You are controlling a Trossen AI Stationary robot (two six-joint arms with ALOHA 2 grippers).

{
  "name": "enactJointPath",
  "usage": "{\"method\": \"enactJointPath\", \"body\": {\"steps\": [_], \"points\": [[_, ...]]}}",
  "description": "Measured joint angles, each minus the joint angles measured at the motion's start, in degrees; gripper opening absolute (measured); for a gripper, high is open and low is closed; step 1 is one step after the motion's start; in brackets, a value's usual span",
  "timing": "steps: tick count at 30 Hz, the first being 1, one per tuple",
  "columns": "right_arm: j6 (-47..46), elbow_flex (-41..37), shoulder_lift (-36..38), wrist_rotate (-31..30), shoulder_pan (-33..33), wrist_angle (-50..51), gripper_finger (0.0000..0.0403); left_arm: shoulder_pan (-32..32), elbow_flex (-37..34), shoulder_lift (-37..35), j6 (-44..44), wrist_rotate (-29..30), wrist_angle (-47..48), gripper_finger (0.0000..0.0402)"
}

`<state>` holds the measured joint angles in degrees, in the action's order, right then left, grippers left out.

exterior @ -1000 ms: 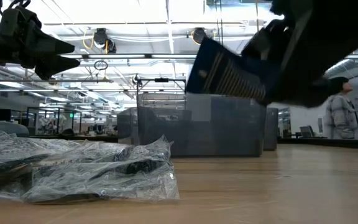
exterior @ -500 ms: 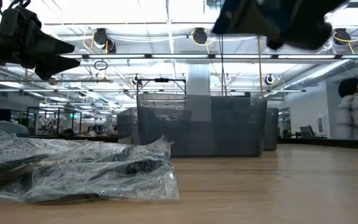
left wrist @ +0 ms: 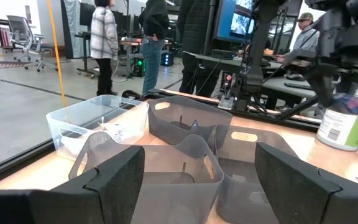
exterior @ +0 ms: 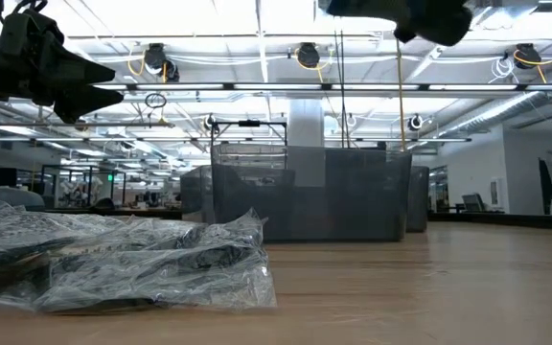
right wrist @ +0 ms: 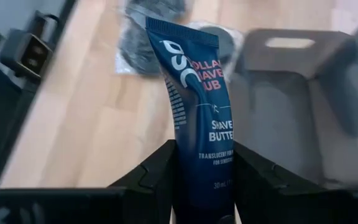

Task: Pick & Place Travel size toiletries
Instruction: Put the black shave cream into the top right black transparent bin

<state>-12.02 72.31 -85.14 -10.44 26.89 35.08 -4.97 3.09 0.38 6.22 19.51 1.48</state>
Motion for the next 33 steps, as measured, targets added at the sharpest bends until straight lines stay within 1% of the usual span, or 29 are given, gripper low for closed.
{"method": "enactJointPath", "body": {"steps": [12,20,25,31,33], "points": [[8.0,0.0,3.6,0.0,-10.7,6.8,0.0120,0.0,0.0,0.0,0.0,0.0,0.0,0.0296],[10.5,0.0,4.0,0.0,-18.8,10.7,0.0120,0.0,0.0,0.0,0.0,0.0,0.0,0.0296],[10.8,-3.1,4.4,0.0,-24.3,8.7,0.0120,0.0,0.0,0.0,0.0,0.0,0.0,0.0296],[10.8,-9.2,6.7,0.0,-31.6,5.1,0.0120,0.0,0.0,0.0,0.0,0.0,0.0,0.0296],[11.2,-11.4,7.9,0.0,-34.1,2.1,0.0120,0.0,0.0,0.0,0.0,0.0,0.0,0.0296]]}}
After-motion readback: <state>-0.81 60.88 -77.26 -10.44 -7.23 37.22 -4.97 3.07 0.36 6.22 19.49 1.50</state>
